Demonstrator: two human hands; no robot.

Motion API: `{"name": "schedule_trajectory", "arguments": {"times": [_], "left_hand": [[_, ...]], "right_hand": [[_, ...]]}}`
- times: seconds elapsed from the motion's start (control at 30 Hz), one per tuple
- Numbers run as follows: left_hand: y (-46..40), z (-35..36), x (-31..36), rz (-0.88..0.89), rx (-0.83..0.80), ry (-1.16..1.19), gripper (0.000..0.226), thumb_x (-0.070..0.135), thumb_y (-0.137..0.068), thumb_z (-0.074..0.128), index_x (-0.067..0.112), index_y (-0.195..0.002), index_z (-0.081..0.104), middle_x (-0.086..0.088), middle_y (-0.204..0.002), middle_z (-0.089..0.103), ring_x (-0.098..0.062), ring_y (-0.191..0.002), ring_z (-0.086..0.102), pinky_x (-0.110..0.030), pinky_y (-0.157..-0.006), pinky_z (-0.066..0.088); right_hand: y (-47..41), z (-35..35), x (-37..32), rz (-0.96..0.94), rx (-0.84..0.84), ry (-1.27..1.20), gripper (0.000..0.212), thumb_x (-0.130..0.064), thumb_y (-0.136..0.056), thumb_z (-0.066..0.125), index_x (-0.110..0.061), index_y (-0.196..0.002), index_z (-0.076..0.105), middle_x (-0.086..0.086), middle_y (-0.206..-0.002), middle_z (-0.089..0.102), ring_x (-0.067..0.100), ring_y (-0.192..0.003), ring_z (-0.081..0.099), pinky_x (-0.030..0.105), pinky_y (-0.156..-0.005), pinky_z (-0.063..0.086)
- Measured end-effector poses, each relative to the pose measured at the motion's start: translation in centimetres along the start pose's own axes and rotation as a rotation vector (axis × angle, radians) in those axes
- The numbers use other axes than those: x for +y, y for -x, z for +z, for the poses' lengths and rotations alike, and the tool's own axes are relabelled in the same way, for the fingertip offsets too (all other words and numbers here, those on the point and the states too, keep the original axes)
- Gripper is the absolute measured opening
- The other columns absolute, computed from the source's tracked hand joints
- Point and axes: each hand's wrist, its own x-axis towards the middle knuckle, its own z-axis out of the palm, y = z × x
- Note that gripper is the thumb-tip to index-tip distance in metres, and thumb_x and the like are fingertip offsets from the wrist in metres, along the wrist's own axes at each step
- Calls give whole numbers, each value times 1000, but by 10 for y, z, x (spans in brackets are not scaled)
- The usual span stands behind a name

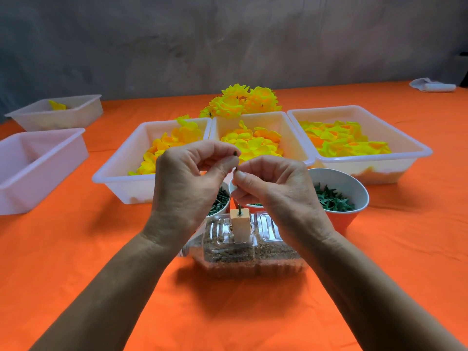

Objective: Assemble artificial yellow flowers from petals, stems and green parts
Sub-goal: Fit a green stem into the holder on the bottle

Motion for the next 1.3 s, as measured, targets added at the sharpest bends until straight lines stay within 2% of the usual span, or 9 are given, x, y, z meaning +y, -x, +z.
{"name": "schedule_trajectory", "arguments": {"times": [0.23,0.4,0.43,0.53,0.63,0.77,1.0,1.2,1.3], "left_hand": [[5,4,-4,-84,69,122,18,3,-77,73,21,-77,71,9,-67,70,-8,-66,66,-22,-68,53],[4,1,-2,156,42,-164,12,17,-77,70,27,-84,68,15,-78,67,-2,-72,64,-20,-73,53],[4,0,-3,137,35,-153,12,17,-77,70,27,-82,69,15,-77,68,-2,-71,64,-19,-73,53],[3,-1,-2,-209,16,268,10,8,-71,75,16,-74,70,3,-65,70,-9,-61,65,-21,-64,55],[1,-1,-1,-608,32,690,10,13,-60,68,9,-70,66,-4,-59,68,-10,-51,64,-20,-53,54],[-3,-5,-2,-869,66,990,12,10,-60,63,5,-71,64,-3,-57,66,-9,-46,62,-20,-48,54],[-2,-8,-2,-1012,5,1152,12,7,-63,62,0,-56,68,-6,-59,64,-11,-45,60,-23,-47,53],[-1,-11,1,-1014,-7,1212,15,6,-66,60,0,-54,68,-6,-59,64,-12,-46,60,-23,-48,53],[0,-13,3,-1003,-15,1245,18,5,-67,59,-1,-53,68,-7,-59,64,-13,-45,60,-23,-48,53]], "right_hand": [[1,1,1,-12,14,-18,13,1,-86,63,-8,-76,65,5,-62,65,10,-53,62,21,-55,52],[1,2,-1,-33,4,26,10,0,-86,64,-6,-78,67,6,-63,66,11,-55,63,22,-56,53],[2,2,-1,-32,2,27,11,0,-85,64,-7,-77,67,5,-62,66,10,-55,63,22,-56,53],[2,2,-2,-29,-7,11,12,-1,-85,64,-8,-76,67,3,-62,67,10,-55,63,21,-56,52],[1,1,0,-29,-13,7,11,-2,-85,64,-8,-76,68,6,-63,67,12,-58,64,23,-59,55],[0,0,2,-4,-15,-9,6,-3,-84,65,-6,-78,68,7,-64,68,12,-57,64,24,-59,55],[0,2,1,-2,8,7,14,-2,-81,67,-14,-75,71,3,-61,66,9,-55,59,19,-53,50],[0,2,1,-22,2,12,7,-15,-72,77,-21,-71,75,1,-61,68,6,-57,58,17,-54,47],[-2,3,2,-36,4,11,15,-8,-76,75,-22,-71,75,0,-57,66,5,-53,55,16,-52,46]]}}
